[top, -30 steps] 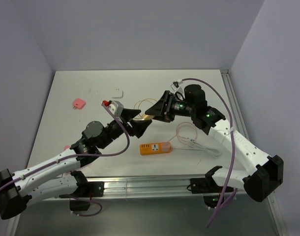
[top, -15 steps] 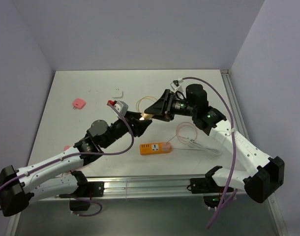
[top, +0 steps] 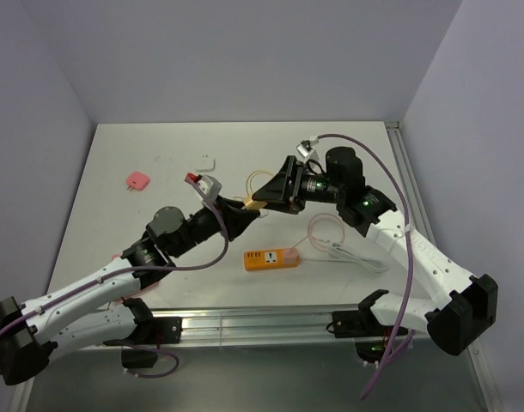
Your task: Insert the plug
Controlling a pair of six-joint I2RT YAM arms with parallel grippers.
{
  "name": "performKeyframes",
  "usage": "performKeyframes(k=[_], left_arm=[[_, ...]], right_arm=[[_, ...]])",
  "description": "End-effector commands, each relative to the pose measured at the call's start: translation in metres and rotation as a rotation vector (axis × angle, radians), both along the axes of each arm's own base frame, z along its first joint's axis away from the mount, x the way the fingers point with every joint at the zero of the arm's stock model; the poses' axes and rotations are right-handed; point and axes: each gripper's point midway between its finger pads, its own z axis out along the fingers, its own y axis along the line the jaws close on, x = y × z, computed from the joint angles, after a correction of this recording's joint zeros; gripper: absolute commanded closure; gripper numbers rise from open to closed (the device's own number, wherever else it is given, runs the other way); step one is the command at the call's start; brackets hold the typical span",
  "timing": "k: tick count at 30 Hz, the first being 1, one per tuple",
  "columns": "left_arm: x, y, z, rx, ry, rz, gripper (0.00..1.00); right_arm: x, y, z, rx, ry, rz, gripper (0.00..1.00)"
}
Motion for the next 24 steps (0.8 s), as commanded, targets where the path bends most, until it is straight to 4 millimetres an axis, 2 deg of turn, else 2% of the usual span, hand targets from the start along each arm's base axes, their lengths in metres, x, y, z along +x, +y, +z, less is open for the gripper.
performKeyframes(k=[1,2,3,4,9,12,16,22,24], left_arm=[[-0.01,0.021,0.038,-0.131,0.007,-0.063,1.0],[-0.009,0.027,0.036,-0.135,0.021,-0.058,1.0],[-0.015,0.032,0.043,-0.157,0.023,-0.081,1.0],[-0.009,0.042,0.042,-0.155,0.027,-0.055,1.0],[-0.015,0.064,0.048,-0.13,0.061,-0.051,1.0],[-0.023,0.066,0.054,-0.133,0.081,-0.088,1.0],[-0.041,0.061,0.06,-0.163,0.113,-0.188,1.0],[-0.066,0.055,0.07,-0.241,0.174,-0.334,1.0],[-0.071,0.053,0.068,-0.262,0.214,-0.364,1.0]], right_arm=[[-0.014,-0.003,0.026,0.035,-0.171,0.074,0.22],[-0.016,-0.003,0.026,0.042,-0.174,0.085,0.2],[-0.02,-0.003,0.027,0.052,-0.182,0.106,0.13],[-0.022,-0.003,0.025,0.049,-0.195,0.12,0.07],[-0.042,-0.009,0.025,0.015,-0.291,0.223,0.07],[-0.049,-0.014,0.035,-0.001,-0.429,0.259,0.12],[-0.056,-0.017,0.049,0.0,-0.604,0.302,0.3],[-0.061,-0.021,0.065,0.011,-0.8,0.308,0.37],[-0.062,-0.019,0.071,0.034,-0.848,0.307,0.37]])
